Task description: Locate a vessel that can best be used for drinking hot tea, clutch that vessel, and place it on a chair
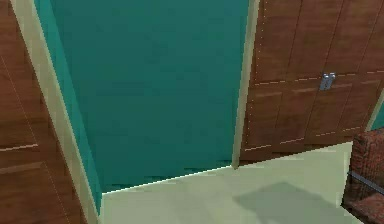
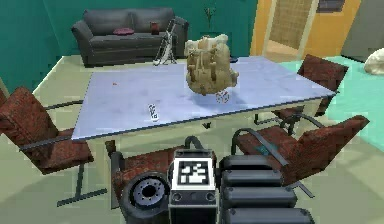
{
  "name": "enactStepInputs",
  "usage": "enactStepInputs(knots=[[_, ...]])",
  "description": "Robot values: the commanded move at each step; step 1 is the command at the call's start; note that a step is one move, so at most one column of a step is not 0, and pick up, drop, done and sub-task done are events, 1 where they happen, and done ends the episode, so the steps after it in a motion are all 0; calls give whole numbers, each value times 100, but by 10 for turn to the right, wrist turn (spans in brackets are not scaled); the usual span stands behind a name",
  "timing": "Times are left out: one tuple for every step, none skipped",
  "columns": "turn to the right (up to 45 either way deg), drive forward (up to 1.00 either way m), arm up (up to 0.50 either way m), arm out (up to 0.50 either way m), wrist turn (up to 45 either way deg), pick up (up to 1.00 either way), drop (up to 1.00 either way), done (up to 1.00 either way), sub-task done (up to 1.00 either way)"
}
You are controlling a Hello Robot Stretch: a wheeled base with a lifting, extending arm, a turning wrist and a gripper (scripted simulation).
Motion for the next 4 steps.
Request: enactStepInputs(knots=[[-30,0,0,0,0,0,0,0,0],[450,0,0,0,0,0,0,0,0],[390,0,0,0,0,0,0,0,0],[0,30,0,0,0,0,0,0,0]])
